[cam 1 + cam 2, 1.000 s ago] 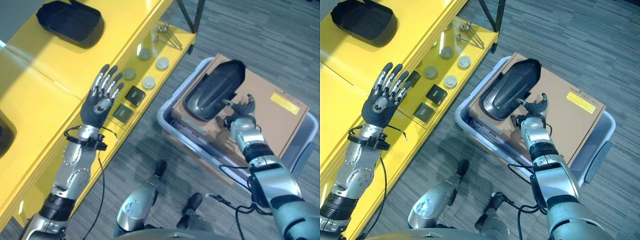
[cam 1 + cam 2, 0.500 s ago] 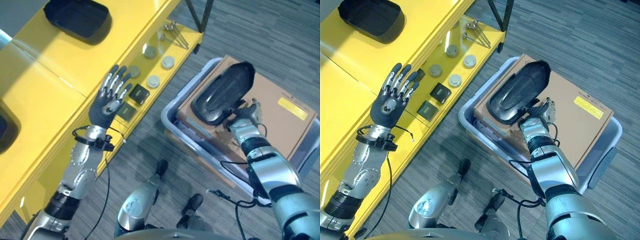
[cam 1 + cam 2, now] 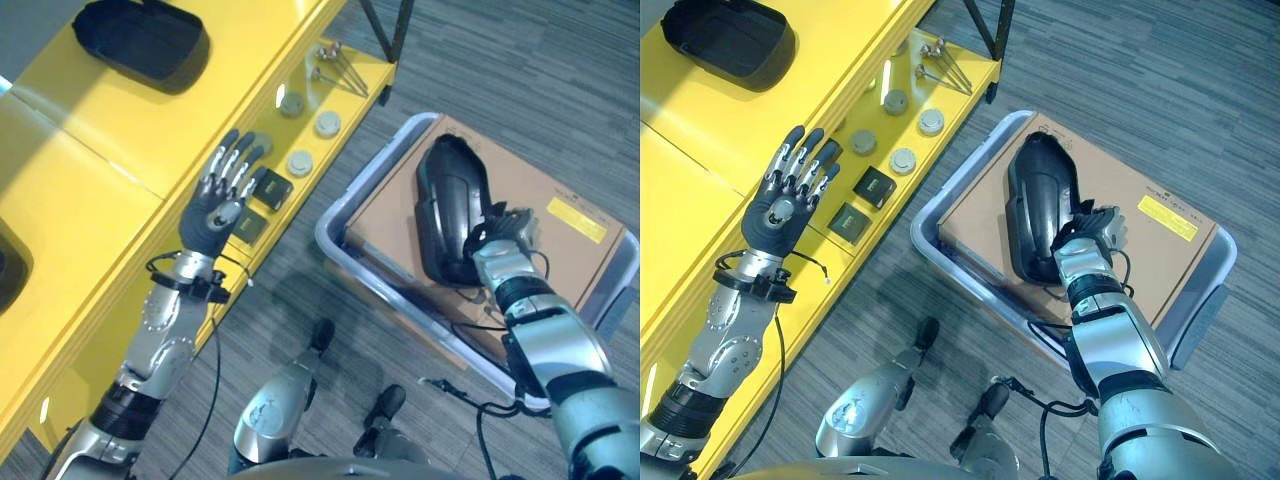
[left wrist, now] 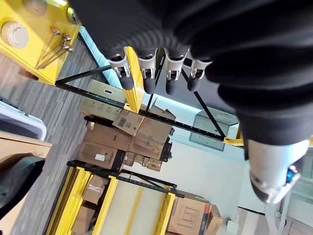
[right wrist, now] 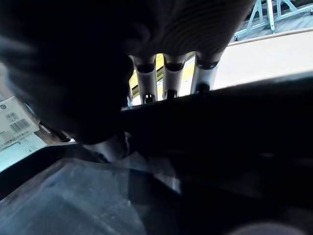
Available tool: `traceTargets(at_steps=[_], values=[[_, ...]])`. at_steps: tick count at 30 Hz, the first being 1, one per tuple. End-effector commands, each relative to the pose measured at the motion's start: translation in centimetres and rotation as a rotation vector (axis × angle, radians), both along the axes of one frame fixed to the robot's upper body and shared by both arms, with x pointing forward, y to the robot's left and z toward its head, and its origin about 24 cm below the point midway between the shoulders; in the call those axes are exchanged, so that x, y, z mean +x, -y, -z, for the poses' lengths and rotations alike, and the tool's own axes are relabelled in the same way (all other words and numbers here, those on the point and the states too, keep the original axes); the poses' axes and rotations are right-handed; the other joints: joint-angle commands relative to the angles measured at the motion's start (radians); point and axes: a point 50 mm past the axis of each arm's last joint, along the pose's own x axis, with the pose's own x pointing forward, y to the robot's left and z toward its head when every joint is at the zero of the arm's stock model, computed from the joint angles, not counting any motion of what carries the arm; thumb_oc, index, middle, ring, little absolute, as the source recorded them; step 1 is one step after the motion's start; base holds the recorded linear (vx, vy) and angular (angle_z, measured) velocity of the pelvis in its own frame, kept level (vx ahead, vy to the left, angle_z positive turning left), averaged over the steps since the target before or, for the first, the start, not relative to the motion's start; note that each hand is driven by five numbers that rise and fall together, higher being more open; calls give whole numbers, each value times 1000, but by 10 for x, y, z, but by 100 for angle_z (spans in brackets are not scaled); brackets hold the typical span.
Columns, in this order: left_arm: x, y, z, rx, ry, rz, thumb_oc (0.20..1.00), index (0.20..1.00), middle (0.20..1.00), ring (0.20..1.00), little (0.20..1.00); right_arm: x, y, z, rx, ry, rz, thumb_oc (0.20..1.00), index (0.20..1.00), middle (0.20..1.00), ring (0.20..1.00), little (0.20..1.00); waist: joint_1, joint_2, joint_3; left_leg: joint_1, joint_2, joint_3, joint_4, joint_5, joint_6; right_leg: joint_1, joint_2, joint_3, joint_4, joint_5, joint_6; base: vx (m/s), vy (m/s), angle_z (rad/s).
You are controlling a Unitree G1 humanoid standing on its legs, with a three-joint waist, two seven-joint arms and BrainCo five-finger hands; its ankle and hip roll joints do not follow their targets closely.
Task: Move parts from the plastic box to the shelf.
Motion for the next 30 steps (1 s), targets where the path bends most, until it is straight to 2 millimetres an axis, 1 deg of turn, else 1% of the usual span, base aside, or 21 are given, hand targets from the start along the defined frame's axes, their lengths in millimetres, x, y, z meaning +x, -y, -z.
traceTargets(at_steps=[1, 2, 5, 9, 10, 11, 14, 17, 18, 19, 21, 24, 26, 27, 30], values=[[-6, 3, -15, -30, 131, 9, 1000, 1000, 1000, 1000, 1000, -5, 3, 3, 54, 68, 2, 200, 200, 200, 200, 200, 3, 27, 15, 7, -14, 11, -18, -37, 13, -92, -21, 43, 100, 16, -25, 7, -53, -1], [-6, 2, -15, -27, 133, 10, 1000, 1000, 1000, 1000, 1000, -5, 3, 1, 65, 96, 2, 200, 200, 200, 200, 200, 2, 26, 13, 10, -13, 12, -18, -37, 12, -90, -20, 43, 100, 16, -26, 3, -54, -3], [-8, -2, -14, -21, 120, 15, 1000, 1000, 1000, 1000, 1000, -3, -3, -13, 120, 233, -23, 200, 200, 200, 200, 200, -20, 15, -3, 35, -1, 22, -25, -43, 9, -83, -12, 53, 98, 16, -29, 18, -69, -4], [-11, -6, -12, -11, 105, 24, 1000, 1000, 1000, 1000, 1000, -6, -9, -26, 144, 342, -74, 200, 200, 200, 200, 200, -46, 3, -31, 68, 14, 36, -34, -48, 4, -67, 1, 66, 90, 17, -34, 47, -84, -15], [-11, -6, -8, -20, 52, 41, 1000, 1000, 1000, 1000, 1000, -10, -20, -35, 122, 392, -122, 200, 200, 200, 200, 200, -69, -6, -60, 102, 27, 48, -48, -51, -1, -44, 14, 79, 72, 21, -36, 80, -103, -13], [-11, -6, -8, -20, 43, 41, 1000, 1000, 1000, 1000, 1000, -10, -22, -36, 120, 392, -127, 200, 200, 200, 200, 200, -71, -7, -64, 107, 29, 49, -50, -51, -2, -41, 15, 81, 70, 22, -36, 81, -113, -16], [-7, -1, -1, 12, -20, 36, 1000, 1000, 1000, 1000, 1000, -13, -37, -44, 95, 418, -169, 200, 200, 200, 200, 200, -99, -20, -98, 141, 42, 65, -61, -57, -7, -19, 29, 98, 49, 29, -36, 41, -110, -36], [-2, 7, 4, 46, -68, 50, 1000, 1000, 1000, 1000, 1000, -16, -46, -42, 109, 424, -198, 200, 200, 200, 200, 200, -119, -29, -122, 163, 52, 79, -66, -63, -11, -3, 37, 109, 34, 34, -36, 29, -80, -21], [1, 14, 11, 73, -135, 59, 1000, 1000, 1000, 1000, 1000, -20, -50, -38, 119, 413, -215, 200, 200, 200, 200, 200, -134, -35, -141, 180, 59, 91, -69, -66, -13, 8, 42, 116, 24, 40, -36, 31, -90, -23], [3, 17, 14, 84, -166, 55, 1000, 1000, 1000, 1000, 1000, -21, -52, -36, 123, 413, -220, 200, 200, 200, 200, 200, -139, -36, -147, 187, 61, 96, -69, -69, -14, 13, 44, 120, 20, 42, -35, 68, -109, -17], [10, 26, 29, 113, -293, 68, 1000, 1000, 1000, 1000, 1000, -26, -55, -26, 147, 396, -244, 200, 200, 200, 200, 200, -163, -42, -181, 216, 71, 117, -69, -75, -17, 32, 48, 133, 11, 47, -34, 91, -82, -17], [16, 31, 39, 154, -379, 43, 1000, 1000, 1000, 1000, 1000, -28, -58, -23, 152, 387, -273, 200, 200, 200, 200, 200, -181, -43, -208, 239, 79, 133, -69, -81, -18, 47, 52, 145, 8, 46, -34, 75, -53, -32], [26, 35, 47, 170, -476, 13, 1000, 1000, 1000, 1000, 1000, -30, -65, -22, 154, 375, -310, 200, 200, 200, 200, 200, -207, -46, -237, 263, 86, 149, -69, -88, -20, 65, 57, 159, 1, 44, -34, 110, -86, -34], [39, 37, 60, 189, -609, -66, 1000, 1000, 1000, 1000, 1000, -29, -76, -21, 166, 375, -351, 200, 200, 200, 200, 200, -235, -47, -259, 281, 91, 163, -69, -96, -21, 75, 63, 179, -6, 45, -32, 85, -85, -29], [45, 41, 67, 196, -671, -66, 1000, 1000, 1000, 1000, 1000, -28, -80, -22, 177, 375, -370, 200, 200, 200, 200, 200, -248, -48, -271, 289, 95, 173, -69, -98, -24, 78, 66, 186, -6, 44, -32, 46, -48, -26]])
